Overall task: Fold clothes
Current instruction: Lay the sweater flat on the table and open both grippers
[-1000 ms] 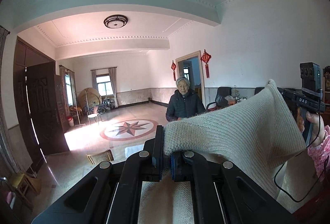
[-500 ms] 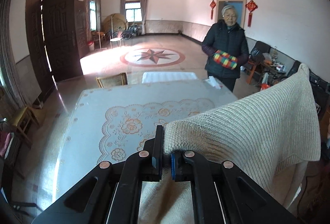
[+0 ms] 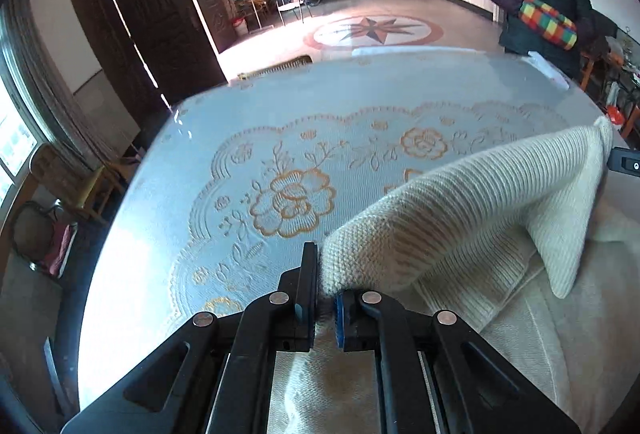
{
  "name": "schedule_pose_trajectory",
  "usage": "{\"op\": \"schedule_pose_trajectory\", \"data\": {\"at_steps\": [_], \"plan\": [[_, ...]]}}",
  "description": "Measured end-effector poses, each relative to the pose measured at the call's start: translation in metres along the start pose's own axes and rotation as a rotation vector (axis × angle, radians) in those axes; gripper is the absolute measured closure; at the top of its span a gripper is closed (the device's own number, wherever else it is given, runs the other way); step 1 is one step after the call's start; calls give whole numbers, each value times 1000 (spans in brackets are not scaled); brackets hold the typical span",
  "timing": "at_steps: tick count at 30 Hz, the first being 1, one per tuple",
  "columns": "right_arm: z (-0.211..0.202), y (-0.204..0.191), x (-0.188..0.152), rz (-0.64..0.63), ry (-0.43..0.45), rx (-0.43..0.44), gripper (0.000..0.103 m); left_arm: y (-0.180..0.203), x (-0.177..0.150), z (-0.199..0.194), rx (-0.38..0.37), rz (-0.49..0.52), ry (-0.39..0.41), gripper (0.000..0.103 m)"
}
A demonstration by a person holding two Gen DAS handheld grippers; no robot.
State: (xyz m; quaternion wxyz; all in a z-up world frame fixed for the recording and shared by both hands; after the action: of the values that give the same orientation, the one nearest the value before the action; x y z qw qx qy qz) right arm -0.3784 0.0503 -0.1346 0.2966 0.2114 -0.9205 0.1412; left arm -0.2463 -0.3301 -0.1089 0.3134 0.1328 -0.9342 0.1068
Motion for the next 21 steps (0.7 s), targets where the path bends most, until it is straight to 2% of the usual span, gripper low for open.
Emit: {"op": "schedule_pose_trajectory", "data": {"at_steps": [2,4,6,8,11,13,16,18,21], "plan": [[-8,22,-2,25,15,-52,81,-8,-2,12,-9,-56,-24,93],[-28,52,13,52,70,-100,81,-12,8,21,-30,-74,-37,92],[-48,73,22,66,94,-93,79,-16,19,28,-13,-63,-46,83],[-62,74,7,20,38,-59,79,-25,24,36,15,-58,-63,77],[-80,46,-50,-98,-52,-2,79,-41,16,53,2,-110,-155,66],[-90,24,-101,-163,-119,35,79,-48,7,59,-26,-118,-208,65],[-94,-2,-170,-172,-201,3,79,-56,-8,50,-40,-121,-198,65],[-103,-23,-211,-145,-228,20,79,-59,-22,38,-50,-121,-169,65],[-108,-60,-250,-141,-255,37,79,-38,-49,-1,-135,-66,-116,65]]}}
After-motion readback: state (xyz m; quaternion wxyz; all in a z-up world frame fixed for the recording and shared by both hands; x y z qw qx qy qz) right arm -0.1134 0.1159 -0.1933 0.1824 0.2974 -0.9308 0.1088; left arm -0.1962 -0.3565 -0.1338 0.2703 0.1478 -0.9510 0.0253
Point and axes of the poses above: each gripper's, at about its wrist camera, not at the fingertips, and z roughly the way its jaws point, y to its right, x to its top, the point moved 10 cm from there along z, roughly the way its jaws point, and after that the axes turned 5 degrees about -z, right-handed, at the moved point
